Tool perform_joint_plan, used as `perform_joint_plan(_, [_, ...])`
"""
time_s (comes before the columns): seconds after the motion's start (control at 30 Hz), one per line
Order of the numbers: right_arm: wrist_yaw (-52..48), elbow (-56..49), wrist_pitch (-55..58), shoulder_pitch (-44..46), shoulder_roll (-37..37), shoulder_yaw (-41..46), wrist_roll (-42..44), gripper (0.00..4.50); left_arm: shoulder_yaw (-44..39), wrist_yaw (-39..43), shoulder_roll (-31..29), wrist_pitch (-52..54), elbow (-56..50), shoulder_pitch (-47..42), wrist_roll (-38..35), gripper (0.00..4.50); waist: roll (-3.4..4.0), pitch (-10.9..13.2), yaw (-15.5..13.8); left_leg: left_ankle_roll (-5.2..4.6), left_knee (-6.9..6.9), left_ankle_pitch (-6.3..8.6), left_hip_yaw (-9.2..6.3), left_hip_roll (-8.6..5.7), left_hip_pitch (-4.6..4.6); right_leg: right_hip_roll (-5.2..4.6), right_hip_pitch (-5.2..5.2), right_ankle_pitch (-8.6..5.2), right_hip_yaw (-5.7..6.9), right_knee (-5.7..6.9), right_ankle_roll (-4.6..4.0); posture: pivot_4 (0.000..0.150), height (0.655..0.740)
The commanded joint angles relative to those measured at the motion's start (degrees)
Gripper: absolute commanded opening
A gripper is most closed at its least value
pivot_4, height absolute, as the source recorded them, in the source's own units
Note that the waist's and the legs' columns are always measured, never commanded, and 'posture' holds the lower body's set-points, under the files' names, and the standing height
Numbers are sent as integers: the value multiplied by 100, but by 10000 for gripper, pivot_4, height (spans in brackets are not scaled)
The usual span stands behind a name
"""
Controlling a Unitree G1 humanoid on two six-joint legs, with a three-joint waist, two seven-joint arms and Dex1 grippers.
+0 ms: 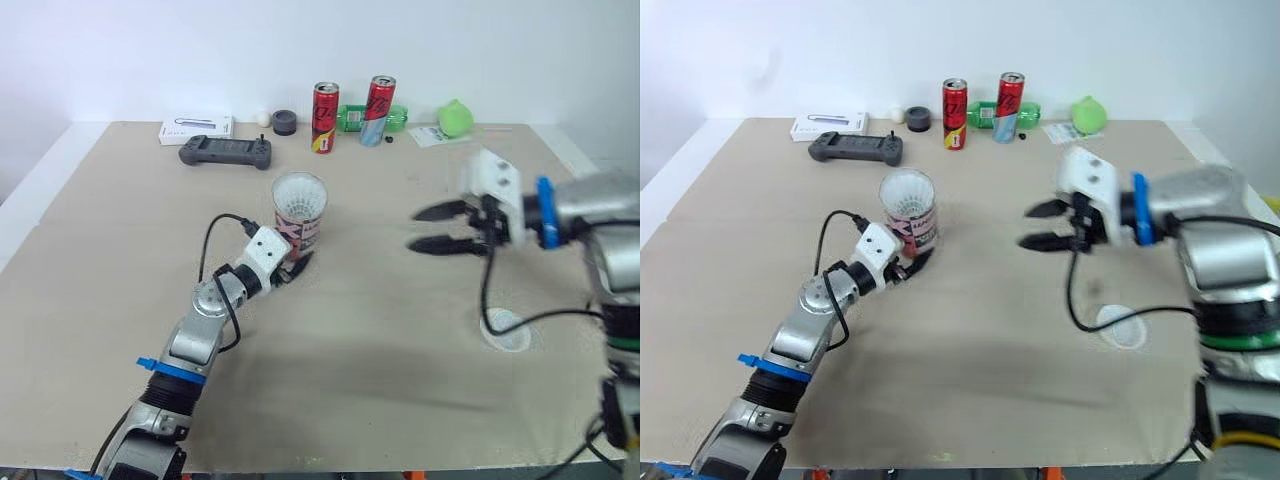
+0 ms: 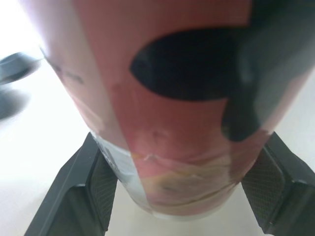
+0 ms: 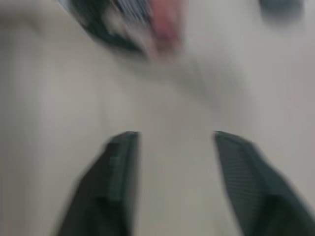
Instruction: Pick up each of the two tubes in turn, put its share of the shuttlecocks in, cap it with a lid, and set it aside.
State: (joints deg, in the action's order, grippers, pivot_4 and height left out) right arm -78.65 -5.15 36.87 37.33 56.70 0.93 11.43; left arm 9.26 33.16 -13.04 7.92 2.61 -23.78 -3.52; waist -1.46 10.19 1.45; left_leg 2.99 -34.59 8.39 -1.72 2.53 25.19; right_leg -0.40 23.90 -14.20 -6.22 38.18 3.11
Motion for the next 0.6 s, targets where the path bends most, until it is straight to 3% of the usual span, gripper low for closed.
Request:
perform_joint_plan(0.03, [-63,117,-130,-684,624,546,73,43477,181,701,-78,219,-549,294,-581,30200,4,-3,45,0,0,0,2,1,-6,2,-2,-11,-3,0,18,1500,7400])
perform_joint_plan(0.3, [110,1045,-703,-1445,1043,477,-76,44467,585,1093,-223,621,-786,705,-684,30200,4,0,153,-7,-15,-4,16,4,-73,5,-59,-12,-16,2,-6,1500,7400])
perform_joint_plan(0.6, [622,2143,-1414,-1092,555,-341,-755,44467,859,1029,-330,474,-644,747,-349,30200,3,0,150,-6,-37,-4,39,3,-76,-1,-64,-5,-34,1,7,1500,7400])
